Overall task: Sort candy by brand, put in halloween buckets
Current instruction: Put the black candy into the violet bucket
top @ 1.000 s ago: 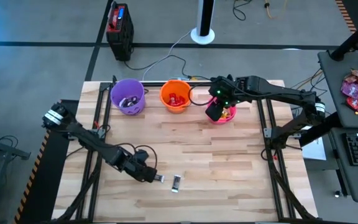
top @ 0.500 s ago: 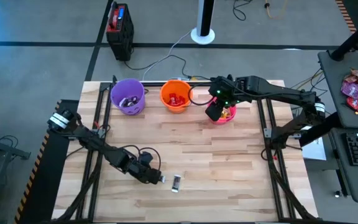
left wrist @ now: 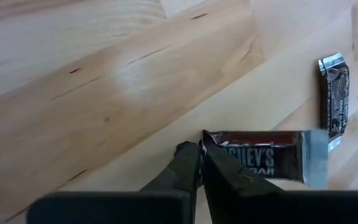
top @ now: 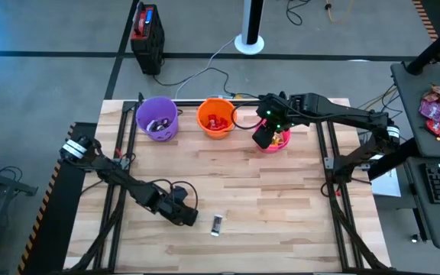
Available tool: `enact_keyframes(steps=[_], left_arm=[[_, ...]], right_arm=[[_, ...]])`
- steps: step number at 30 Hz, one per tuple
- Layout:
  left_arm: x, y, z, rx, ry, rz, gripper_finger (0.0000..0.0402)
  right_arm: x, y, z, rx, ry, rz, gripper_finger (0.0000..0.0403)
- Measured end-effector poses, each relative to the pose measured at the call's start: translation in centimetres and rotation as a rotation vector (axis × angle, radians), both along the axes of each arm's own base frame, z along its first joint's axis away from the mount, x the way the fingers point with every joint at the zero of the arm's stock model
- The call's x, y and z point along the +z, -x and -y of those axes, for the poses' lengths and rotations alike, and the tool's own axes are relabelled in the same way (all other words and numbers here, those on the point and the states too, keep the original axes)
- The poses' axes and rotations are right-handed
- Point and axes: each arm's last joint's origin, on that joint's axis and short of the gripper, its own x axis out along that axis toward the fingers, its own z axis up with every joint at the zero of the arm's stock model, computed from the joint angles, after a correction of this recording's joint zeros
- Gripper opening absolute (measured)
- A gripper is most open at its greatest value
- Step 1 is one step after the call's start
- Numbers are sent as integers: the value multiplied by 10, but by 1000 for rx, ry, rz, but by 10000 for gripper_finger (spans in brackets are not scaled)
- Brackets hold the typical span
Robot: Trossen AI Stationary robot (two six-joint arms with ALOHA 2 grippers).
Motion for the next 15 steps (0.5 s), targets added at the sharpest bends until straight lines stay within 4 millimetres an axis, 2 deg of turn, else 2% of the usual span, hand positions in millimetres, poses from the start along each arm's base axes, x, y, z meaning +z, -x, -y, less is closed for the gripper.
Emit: enact_keyframes(steps=[9, 15], left_arm=[[12, 3, -1, -14, 7, 11, 0], [40, 7, -5, -28, 6, 121, 0]], right_arm=[[0, 0, 0, 1, 0, 0, 185], [0, 0, 0, 0, 0, 0, 185]])
